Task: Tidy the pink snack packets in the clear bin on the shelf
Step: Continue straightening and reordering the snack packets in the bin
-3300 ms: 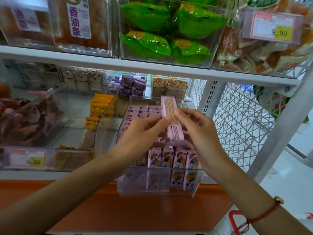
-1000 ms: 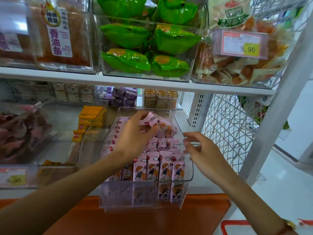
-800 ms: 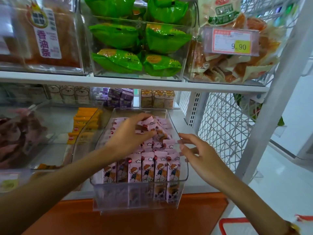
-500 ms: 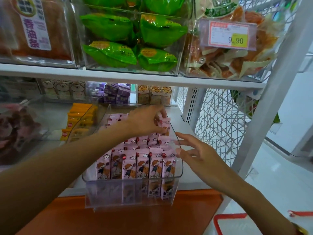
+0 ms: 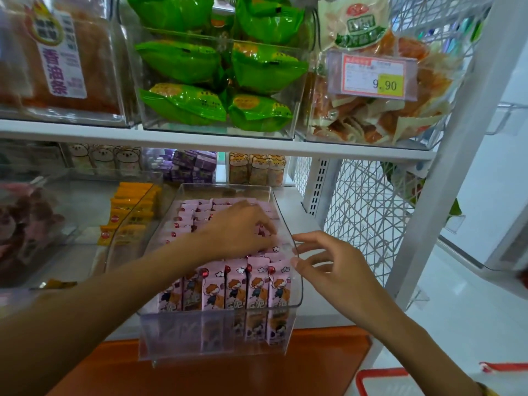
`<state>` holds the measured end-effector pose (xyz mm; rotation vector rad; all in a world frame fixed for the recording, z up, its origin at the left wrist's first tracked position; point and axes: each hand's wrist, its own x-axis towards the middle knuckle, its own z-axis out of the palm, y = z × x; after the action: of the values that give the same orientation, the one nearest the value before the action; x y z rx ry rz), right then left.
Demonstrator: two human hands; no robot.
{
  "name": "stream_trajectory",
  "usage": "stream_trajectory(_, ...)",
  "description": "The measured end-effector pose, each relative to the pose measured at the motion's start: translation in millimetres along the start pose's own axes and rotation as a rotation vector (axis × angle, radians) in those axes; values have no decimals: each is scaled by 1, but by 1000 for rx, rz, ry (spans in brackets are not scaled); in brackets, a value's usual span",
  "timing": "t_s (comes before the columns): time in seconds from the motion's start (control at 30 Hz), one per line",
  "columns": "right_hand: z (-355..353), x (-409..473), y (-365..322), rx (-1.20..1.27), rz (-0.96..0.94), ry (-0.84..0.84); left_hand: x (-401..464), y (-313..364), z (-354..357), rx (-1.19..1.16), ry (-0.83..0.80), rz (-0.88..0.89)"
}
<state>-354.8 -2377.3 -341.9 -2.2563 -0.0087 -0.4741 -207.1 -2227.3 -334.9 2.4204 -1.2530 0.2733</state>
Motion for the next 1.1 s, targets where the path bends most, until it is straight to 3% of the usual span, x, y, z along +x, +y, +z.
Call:
stream_trajectory(0.17, -2, 1, -5, -21, -35, 151, -6, 10, 6, -161, 69, -116)
stream_trajectory(0.27, 1, 3, -12, 0, -50, 205, -14, 19, -6, -396, 271, -217)
stream_trajectory(0.37, 7, 7, -27, 105, -103, 283, -34, 31, -27, -602, 515, -211)
stream_trajectory(0.43, 13, 10, -39, 186, -139, 263, -52, 38, -42, -706, 650, -171)
stream_trajectory(0.5, 24, 10, -49, 206, -145, 127, -66, 44, -50, -754, 714, -144)
stream_trajectory(0.6, 43, 9, -63, 228, -196, -15, -83, 45, -53, -817, 730, -144)
stream_trajectory(0.73, 56, 18, -69, 306, -139, 76, -98, 37, -45, -875, 685, -158)
stream_trajectory(0.87, 65, 27, -68, 577, 98, 67, -104, 34, -31, -639, 554, -201)
stream_trajectory(0.97, 69, 27, -69, 615, 176, 64, -102, 32, -28, -514, 558, -202)
stream_trajectory(1.1, 69, 25, -71, 585, 183, 59, -103, 30, -27, -522, 597, -224)
